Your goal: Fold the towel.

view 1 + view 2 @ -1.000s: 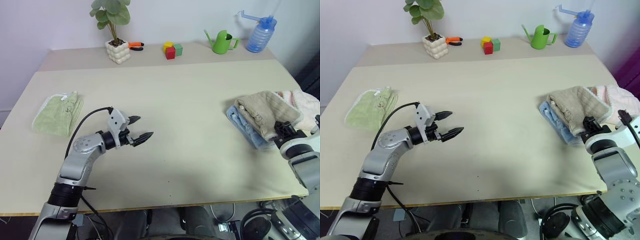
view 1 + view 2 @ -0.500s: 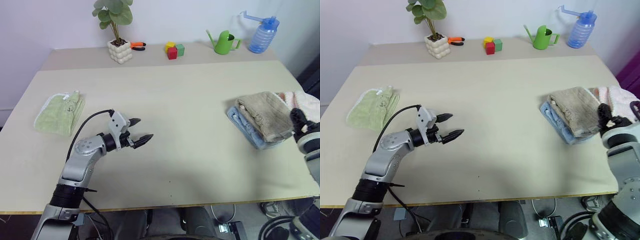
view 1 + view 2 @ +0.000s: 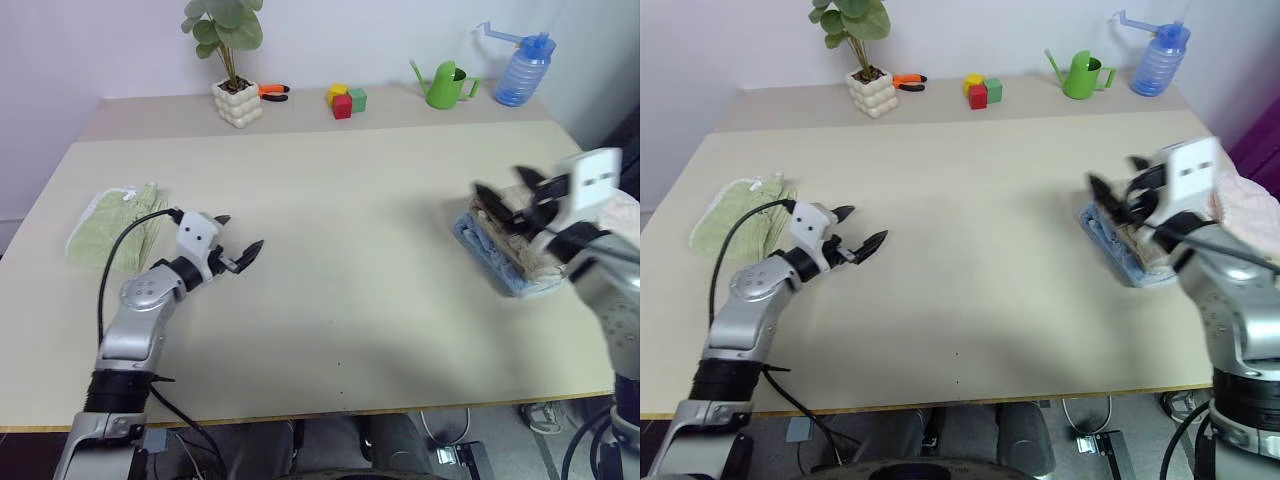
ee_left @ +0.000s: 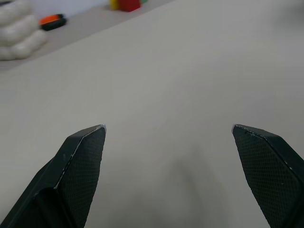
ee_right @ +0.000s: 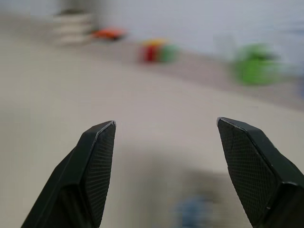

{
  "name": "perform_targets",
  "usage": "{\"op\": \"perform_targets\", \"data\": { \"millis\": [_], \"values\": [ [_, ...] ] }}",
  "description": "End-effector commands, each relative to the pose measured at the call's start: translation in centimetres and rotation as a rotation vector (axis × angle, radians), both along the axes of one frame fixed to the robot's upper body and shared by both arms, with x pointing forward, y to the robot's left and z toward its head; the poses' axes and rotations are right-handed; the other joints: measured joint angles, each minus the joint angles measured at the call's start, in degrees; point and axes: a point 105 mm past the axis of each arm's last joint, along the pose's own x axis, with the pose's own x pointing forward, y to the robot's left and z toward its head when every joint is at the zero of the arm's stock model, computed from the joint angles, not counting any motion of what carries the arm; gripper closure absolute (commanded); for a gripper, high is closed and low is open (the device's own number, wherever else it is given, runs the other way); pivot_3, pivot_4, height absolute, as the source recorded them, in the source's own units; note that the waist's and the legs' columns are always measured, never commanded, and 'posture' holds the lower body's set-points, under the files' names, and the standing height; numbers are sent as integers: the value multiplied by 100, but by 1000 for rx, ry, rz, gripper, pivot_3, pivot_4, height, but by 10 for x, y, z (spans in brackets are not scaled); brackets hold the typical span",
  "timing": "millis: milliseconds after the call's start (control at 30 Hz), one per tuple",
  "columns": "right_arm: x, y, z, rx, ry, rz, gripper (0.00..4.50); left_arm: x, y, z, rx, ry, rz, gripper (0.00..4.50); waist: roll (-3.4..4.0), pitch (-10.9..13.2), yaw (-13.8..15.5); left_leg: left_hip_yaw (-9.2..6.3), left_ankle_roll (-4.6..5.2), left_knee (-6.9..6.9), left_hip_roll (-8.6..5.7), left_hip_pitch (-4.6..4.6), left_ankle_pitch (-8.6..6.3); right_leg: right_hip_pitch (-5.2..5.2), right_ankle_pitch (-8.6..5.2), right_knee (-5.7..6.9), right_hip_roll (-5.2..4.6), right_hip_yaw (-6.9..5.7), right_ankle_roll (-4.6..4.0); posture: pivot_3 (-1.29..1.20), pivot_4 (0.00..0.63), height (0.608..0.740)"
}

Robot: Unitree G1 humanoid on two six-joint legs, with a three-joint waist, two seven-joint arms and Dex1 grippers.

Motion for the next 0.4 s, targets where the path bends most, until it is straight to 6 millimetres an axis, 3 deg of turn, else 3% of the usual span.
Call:
{"op": "perform_targets", "data": {
  "millis": [33,167,400],
  "values": [
    [1,12,0,-77,-23,102,1055,-14,10,14,-1,-36,3,148,-1,0,5,0,1,0,0,0,-1,1,1,-2,0,0,1,0,150,732],
    [8,13,-14,-120,3,143,1055,-25,14,19,-11,-31,15,148,-2,1,69,-3,0,1,0,0,-1,3,1,-5,0,0,1,0,150,732],
    [16,23,-18,-134,6,193,1055,-28,15,19,-25,-33,50,148,-2,1,114,-3,-1,2,1,0,-1,2,1,-7,0,0,1,0,150,732]
  ]
}}
